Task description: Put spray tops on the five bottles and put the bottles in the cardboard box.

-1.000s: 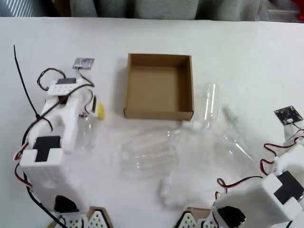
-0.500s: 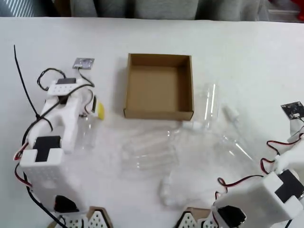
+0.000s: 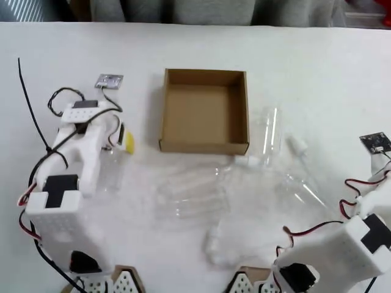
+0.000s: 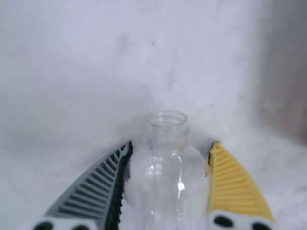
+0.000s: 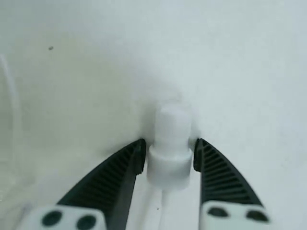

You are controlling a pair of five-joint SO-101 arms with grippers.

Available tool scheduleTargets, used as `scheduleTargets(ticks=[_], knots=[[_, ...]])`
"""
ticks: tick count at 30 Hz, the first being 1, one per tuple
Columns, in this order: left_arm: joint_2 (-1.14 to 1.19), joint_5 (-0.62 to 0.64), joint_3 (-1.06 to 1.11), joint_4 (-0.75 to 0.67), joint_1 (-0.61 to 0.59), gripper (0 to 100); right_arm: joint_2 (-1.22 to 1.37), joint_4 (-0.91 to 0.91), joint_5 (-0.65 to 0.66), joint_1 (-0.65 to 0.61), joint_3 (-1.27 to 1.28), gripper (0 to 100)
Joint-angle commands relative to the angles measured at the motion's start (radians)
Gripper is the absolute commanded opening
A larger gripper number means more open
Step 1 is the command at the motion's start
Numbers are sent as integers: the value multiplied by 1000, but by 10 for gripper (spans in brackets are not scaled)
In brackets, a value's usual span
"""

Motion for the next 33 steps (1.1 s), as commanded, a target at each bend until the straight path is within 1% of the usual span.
scheduleTargets(ticks=[1, 3, 4, 6, 9, 12, 18, 20, 22, 26, 28, 33], knots=[[-45, -9, 5, -17, 12, 196, 41, 16, -11, -5, -101, 94], [-45, -9, 5, -17, 12, 196, 64, 64, -11, 2, -152, 28], [-45, -9, 5, -17, 12, 196, 71, 96, -11, 4, -181, 10], [-45, -11, 5, -17, 12, 196, 79, 168, -11, 8, -241, 33], [-45, -11, 5, -17, 12, 196, 79, 291, -12, 10, -341, 17], [-45, -12, 5, -17, 12, 196, 77, 481, -25, 10, -496, 17], [-45, -14, 5, -17, 13, 196, 77, 832, -210, -7, -870, 17], [-45, -14, 5, -17, 13, 196, 73, 849, -267, -13, -936, 17], [-45, -14, 6, -17, 12, 196, 41, 848, -308, -10, -942, 17], [-45, -14, 6, -17, 12, 196, -70, 848, -308, -13, -833, 17], [-45, -14, 6, -17, 13, 196, -153, 848, -308, -16, -736, 17], [-45, -14, 6, -17, 13, 196, -395, 846, -308, -77, -453, 17]])
